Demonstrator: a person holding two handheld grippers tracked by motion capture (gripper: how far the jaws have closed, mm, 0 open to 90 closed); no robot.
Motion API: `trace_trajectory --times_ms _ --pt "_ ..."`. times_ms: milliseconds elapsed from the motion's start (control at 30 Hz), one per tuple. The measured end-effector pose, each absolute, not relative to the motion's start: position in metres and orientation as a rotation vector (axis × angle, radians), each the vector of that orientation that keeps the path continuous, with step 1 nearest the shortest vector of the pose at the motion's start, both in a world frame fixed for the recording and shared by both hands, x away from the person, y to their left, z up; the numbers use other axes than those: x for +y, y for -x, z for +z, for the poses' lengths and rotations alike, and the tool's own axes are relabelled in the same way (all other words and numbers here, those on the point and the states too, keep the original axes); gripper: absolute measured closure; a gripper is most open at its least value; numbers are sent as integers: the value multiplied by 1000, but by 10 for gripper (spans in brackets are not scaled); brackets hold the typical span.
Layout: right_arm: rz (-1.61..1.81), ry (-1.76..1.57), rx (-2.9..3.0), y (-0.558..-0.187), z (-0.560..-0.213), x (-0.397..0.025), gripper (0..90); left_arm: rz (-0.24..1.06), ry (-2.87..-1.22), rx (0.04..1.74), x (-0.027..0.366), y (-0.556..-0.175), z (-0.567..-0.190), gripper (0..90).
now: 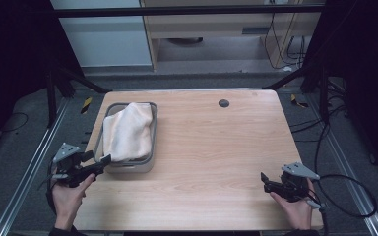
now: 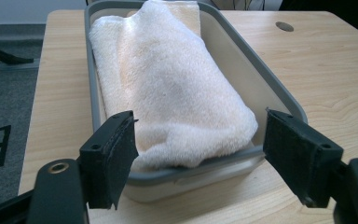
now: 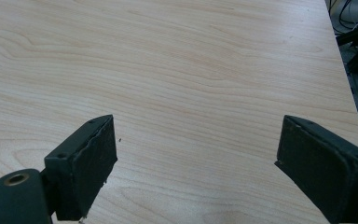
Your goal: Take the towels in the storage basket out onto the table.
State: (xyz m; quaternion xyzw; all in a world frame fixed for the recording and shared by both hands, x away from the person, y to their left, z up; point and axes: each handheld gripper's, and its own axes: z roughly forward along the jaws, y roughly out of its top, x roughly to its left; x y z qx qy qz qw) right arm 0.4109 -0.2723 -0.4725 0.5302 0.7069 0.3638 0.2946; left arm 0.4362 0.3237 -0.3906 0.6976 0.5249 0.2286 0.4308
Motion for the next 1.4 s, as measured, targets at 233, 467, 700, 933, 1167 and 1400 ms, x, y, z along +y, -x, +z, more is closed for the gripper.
trace_trajectory --times_ms 233,467,700,933,1167,1400 --pt "954 -1413 1892 -412 -474 -272 117 573 -1778 1291 315 -456 -370 251" --pt "937 -1416 1907 -414 -475 -272 110 556 -1829 1285 306 -476 -358 247" --pt "927 -1418 1911 -415 -476 -271 110 525 -1886 1301 299 -496 -359 247" --pt "920 -1421 1916 -416 -477 -272 109 484 -1934 1337 291 -519 -363 244" --pt "909 -1425 1934 -418 -478 -272 103 462 -1993 1371 285 -535 -364 239" --pt "901 -1427 1945 -419 -479 -272 97 438 -2035 1413 279 -546 -368 222"
